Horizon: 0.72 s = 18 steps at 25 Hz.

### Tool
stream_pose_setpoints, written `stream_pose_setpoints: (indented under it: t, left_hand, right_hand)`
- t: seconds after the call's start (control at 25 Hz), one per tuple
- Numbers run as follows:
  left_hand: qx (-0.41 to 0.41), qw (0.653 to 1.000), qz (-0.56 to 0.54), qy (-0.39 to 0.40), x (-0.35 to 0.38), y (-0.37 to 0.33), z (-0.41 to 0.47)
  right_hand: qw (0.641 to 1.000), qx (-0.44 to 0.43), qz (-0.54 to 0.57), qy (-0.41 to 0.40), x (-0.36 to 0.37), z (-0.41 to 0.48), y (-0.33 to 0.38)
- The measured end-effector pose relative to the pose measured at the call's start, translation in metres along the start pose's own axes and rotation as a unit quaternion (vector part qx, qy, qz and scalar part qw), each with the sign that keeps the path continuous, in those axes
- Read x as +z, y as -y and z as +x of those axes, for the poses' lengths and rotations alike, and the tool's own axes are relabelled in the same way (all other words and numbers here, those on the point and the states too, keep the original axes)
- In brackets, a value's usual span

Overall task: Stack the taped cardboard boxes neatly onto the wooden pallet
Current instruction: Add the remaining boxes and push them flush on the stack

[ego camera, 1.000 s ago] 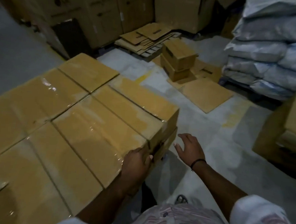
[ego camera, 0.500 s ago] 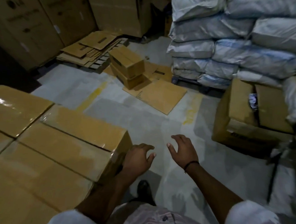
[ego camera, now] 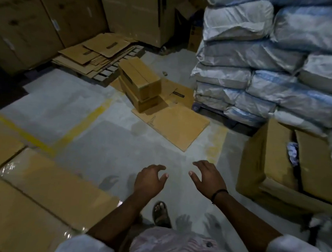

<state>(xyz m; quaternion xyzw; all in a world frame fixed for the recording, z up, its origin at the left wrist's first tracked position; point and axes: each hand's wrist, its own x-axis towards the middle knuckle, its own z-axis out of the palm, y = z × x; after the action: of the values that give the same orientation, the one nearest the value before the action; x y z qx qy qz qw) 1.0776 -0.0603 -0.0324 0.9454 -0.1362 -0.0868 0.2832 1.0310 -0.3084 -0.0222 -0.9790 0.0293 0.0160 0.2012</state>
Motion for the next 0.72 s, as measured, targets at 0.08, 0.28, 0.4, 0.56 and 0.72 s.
stream_pose_setpoints:
  t: [0.08, 0.28, 0.4, 0.56, 0.72]
  left_hand:
    - [-0.020, 1.000, -0.018, -0.001, -0.011, 0.005, 0.043]
    - [-0.061, 0.998, -0.029, -0.002, -0.036, 0.028, 0.140]
    - [-0.097, 0.994, -0.042, -0.019, -0.043, 0.040, 0.186]
    - [-0.146, 0.987, -0.054, -0.029, -0.043, 0.053, 0.247]
    - [-0.200, 0.977, -0.056, -0.040, -0.056, 0.060, 0.330]
  right_hand:
    - [1.000, -0.012, 0.000, 0.005, -0.006, 0.053, 0.003]
    - [0.999, 0.004, 0.044, 0.018, -0.001, 0.161, 0.023]
    - [0.997, -0.043, 0.037, 0.055, 0.004, 0.217, 0.031]
    - [0.993, -0.079, 0.032, 0.078, 0.008, 0.315, 0.031]
    - [0.987, -0.121, 0.049, 0.093, 0.012, 0.427, 0.032]
